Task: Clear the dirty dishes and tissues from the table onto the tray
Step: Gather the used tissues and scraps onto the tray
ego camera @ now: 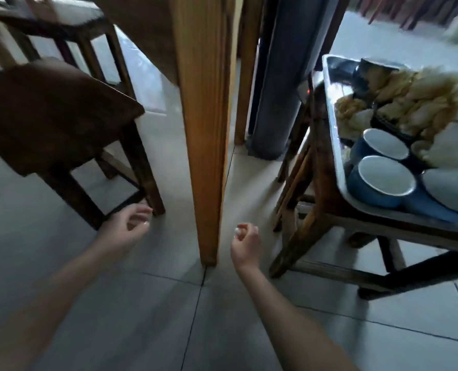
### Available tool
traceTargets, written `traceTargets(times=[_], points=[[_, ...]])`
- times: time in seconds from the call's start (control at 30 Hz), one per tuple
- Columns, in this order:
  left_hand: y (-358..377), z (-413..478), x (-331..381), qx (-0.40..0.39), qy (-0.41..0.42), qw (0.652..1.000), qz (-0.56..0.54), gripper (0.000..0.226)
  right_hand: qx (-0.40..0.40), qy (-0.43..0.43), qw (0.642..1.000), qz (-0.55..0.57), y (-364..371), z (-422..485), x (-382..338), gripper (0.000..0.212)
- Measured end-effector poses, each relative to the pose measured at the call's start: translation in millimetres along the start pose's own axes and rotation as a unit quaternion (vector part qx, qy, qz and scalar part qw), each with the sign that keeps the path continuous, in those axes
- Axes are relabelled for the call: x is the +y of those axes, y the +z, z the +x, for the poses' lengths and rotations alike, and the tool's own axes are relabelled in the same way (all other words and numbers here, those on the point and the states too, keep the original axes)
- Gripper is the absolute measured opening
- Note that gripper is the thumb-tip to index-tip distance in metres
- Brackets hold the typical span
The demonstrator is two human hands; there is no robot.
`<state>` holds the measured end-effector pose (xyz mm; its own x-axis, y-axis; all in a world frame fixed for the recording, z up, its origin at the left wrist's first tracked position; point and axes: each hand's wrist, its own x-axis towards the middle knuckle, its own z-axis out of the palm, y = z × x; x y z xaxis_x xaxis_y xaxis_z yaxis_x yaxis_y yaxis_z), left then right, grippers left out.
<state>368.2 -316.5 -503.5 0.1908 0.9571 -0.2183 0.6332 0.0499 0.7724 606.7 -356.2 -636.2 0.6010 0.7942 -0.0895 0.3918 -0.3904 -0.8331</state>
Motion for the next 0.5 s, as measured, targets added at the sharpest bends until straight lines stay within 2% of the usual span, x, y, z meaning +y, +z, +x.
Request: traceTargets(times=[0.1,0.17,0.2,0.27,0.33,0.4,0.47,0.5], points=[[-16.8,-36.8,30.2,-0.011,-0.005,1.000,-0.014,0.022,-0.015,0.036,0.999,0.003,-27.3,-24.6,-19.6,0.022],[-28.1,-58.6,54.9,-0.010,-0.001,1.000,-0.016,0.022,-0.033,0.046,0.998,-0.013,-49.1,-41.2,-37.8,0.016],[-33.5,-69.1,68.6,-0.015,-0.002,1.000,-0.016,0.024,-0.061,0.027,0.997,-0.039,-62.4,-51.3,-49.9,0.010],[-44.2,-92.8,99.1,-0.032,-0.047,0.998,-0.029,0.025,-0.124,-0.008,0.991,-0.053,-89.4,-72.1,-72.7,0.017],[-56.1,-116.4,130.2,-0.059,-0.078,0.994,-0.050,0.027,-0.153,-0.023,0.981,-0.120,-116.3,-96.9,-91.6,0.022],[-68.3,-134.6,161.3,-0.091,-0.079,0.991,-0.058,0.027,-0.196,-0.008,0.967,-0.162,-143.0,-111.5,-111.6,0.015],[-84.0,-145.8,195.6,-0.103,-0.084,0.989,-0.062,0.025,-0.214,0.016,0.968,-0.132,-173.3,-121.0,-139.2,0.012],[-91.3,-150.9,211.8,-0.100,-0.085,0.990,-0.056,0.025,-0.200,0.023,0.971,-0.131,-190.2,-124.3,-153.7,0.011]])
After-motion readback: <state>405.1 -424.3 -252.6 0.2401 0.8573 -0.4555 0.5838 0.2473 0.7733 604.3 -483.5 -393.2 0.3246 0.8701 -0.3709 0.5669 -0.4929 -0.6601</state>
